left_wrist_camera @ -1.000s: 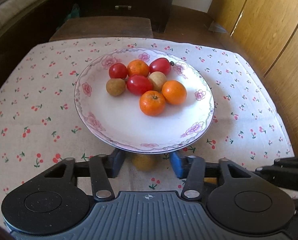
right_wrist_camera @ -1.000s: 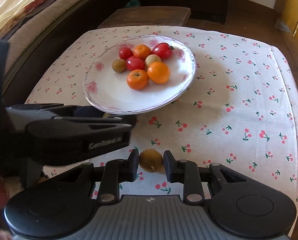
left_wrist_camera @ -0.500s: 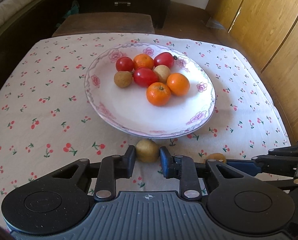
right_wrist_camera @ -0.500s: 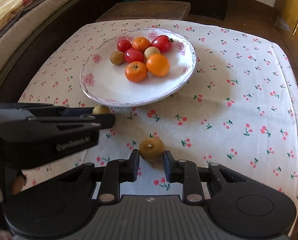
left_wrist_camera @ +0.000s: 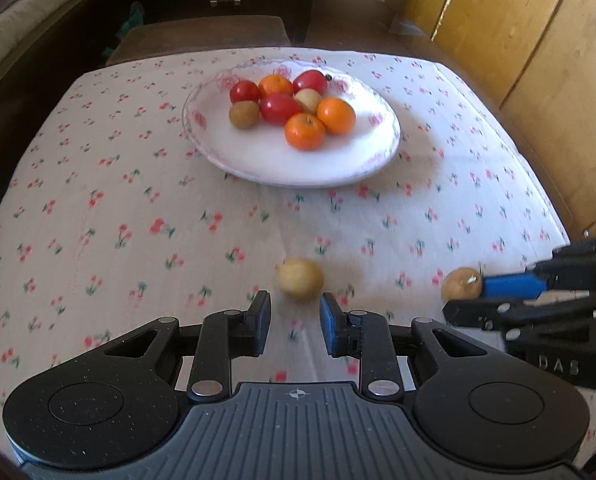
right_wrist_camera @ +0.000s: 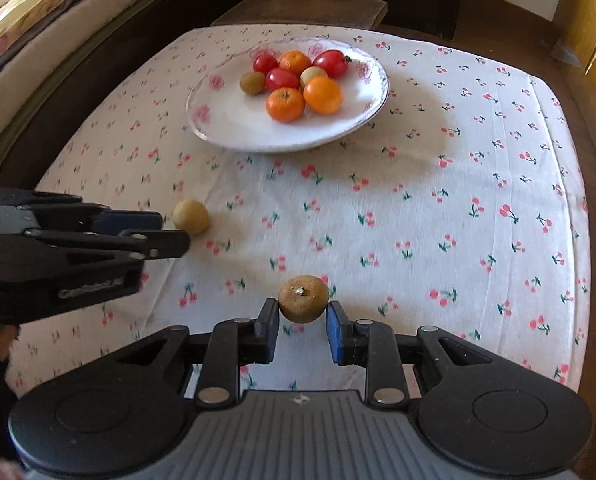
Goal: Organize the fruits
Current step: 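Lift both held kiwis off the cloth with both tools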
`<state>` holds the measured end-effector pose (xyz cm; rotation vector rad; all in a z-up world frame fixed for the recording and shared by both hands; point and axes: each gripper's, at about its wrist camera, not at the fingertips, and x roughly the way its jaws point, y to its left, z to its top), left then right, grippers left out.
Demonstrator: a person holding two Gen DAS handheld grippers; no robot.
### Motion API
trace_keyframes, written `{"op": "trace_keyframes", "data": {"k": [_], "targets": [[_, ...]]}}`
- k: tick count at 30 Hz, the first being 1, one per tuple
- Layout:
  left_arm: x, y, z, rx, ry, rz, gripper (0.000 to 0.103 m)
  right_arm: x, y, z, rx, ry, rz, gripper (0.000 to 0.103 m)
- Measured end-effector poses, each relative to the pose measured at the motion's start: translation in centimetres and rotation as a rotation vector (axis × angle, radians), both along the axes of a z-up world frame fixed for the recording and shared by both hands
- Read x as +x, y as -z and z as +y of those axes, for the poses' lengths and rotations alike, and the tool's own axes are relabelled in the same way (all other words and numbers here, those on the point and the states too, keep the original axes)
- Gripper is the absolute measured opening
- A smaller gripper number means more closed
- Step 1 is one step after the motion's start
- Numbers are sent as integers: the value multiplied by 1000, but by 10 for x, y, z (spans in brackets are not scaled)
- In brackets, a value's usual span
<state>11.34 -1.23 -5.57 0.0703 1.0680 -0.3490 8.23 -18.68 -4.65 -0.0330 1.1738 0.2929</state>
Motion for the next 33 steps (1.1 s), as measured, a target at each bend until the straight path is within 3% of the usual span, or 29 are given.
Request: {"op": "trace_keyframes", "data": {"k": [5,12,15,17,25,29,33], "targets": [[-9,-7,4,-35,-1,-32,38,-2,1,1,-5,-12,2,27],[7,-8,1,-78,-63,-37,55,4,6,-2,11,2,7,28],[15,-1,-6,-74,-73,-27,57,6,5,-4,23,15,8,28],[18,5,-9,-69,-77,-14,56,7,3,-5,26,21,-1,28],[16,11,-15,-3,-61,-30,39,11,8,3,0,10,0,27],[11,10,-11,-7,-51,-24,35,9,8,0,7,20,-5,17],[8,6,-6,-20,-59,-21,34,9,1,-5,31,41,-18,14]]}}
